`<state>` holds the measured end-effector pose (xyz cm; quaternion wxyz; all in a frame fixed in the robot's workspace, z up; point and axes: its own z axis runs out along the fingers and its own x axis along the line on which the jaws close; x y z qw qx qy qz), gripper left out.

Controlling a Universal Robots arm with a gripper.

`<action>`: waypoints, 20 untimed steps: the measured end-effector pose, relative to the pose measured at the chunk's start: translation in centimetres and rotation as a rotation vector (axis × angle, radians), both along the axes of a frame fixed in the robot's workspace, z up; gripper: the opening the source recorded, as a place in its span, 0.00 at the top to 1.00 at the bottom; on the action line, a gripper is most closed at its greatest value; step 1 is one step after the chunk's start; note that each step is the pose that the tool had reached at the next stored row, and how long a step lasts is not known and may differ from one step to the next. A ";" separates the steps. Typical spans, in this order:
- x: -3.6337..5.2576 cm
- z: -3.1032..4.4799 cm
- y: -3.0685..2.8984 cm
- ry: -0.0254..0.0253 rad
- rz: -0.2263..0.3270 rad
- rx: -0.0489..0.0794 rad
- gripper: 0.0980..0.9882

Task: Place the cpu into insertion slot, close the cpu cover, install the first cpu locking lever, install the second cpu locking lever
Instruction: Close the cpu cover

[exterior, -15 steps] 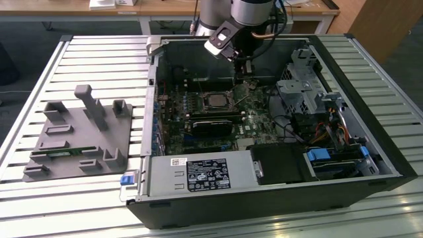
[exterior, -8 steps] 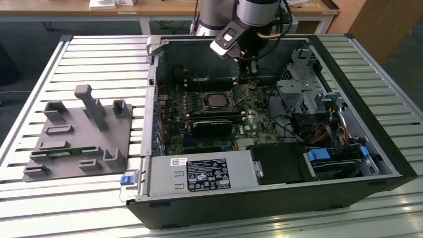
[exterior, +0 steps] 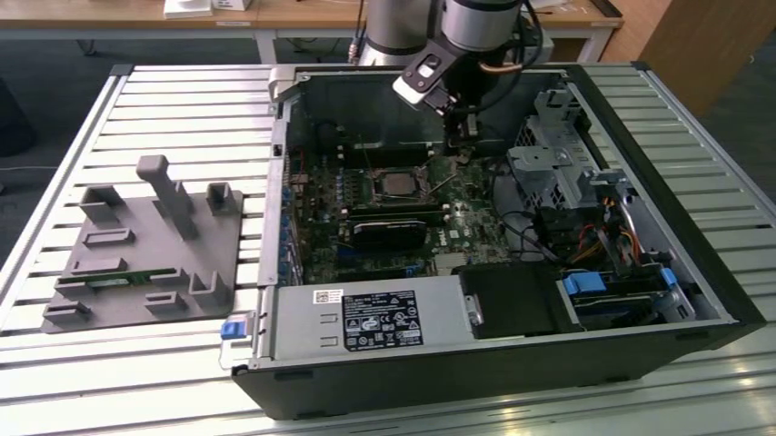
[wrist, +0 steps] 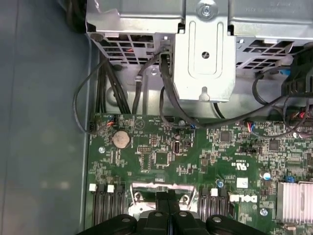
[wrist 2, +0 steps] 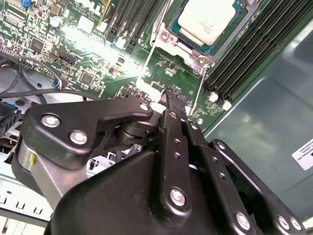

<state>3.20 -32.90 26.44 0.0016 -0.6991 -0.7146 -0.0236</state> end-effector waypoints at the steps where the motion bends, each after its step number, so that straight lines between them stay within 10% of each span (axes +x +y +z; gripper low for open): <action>1: 0.07 -0.04 -0.02 0.0000 0.000 0.000 0.99; 20: 2.55 -0.58 0.23 0.0074 0.000 -0.005 0.99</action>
